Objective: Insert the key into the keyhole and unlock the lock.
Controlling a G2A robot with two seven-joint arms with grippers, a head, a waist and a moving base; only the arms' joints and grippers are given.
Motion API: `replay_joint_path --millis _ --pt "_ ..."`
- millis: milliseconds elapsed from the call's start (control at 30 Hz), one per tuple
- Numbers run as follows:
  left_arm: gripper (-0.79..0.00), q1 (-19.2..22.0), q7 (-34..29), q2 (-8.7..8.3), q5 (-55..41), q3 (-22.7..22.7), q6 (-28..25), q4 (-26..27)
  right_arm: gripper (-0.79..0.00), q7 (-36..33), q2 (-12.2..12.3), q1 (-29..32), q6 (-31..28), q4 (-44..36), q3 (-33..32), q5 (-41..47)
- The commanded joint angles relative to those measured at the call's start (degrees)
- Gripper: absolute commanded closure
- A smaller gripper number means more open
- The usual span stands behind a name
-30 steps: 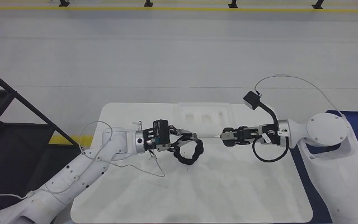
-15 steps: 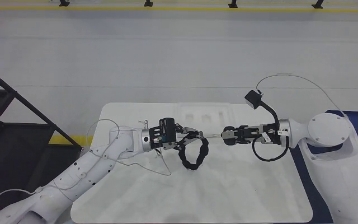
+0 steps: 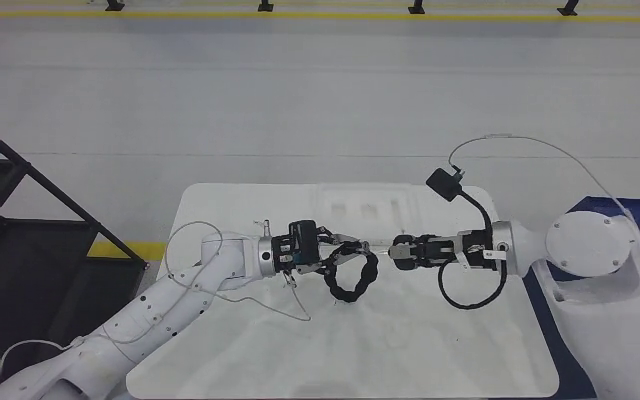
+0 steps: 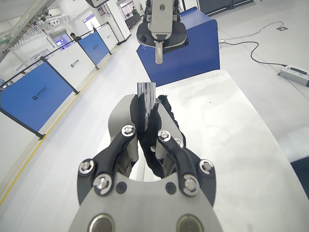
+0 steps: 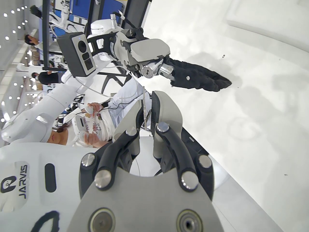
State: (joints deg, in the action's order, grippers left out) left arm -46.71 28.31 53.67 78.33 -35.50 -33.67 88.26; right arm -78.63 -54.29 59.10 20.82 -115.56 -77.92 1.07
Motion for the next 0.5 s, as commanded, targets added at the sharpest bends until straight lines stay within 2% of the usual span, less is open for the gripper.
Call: replay_joint_path --millis 0,167,467 --pt "0.0 0.53 2.46 0.77 2.67 0.74 1.5 -0.87 0.0 0.32 0.27 -0.13 2.64 -2.49 0.37 -2.73" --pt "0.0 1.63 8.18 2.4 7.23 1.95 4.78 -3.45 0.0 1.92 0.74 0.14 6.76 -5.45 0.97 -6.67" --pt "0.0 2.0 10.56 4.73 9.62 3.14 7.23 -7.52 0.0 5.53 1.51 0.87 10.36 -7.03 1.35 -7.48"
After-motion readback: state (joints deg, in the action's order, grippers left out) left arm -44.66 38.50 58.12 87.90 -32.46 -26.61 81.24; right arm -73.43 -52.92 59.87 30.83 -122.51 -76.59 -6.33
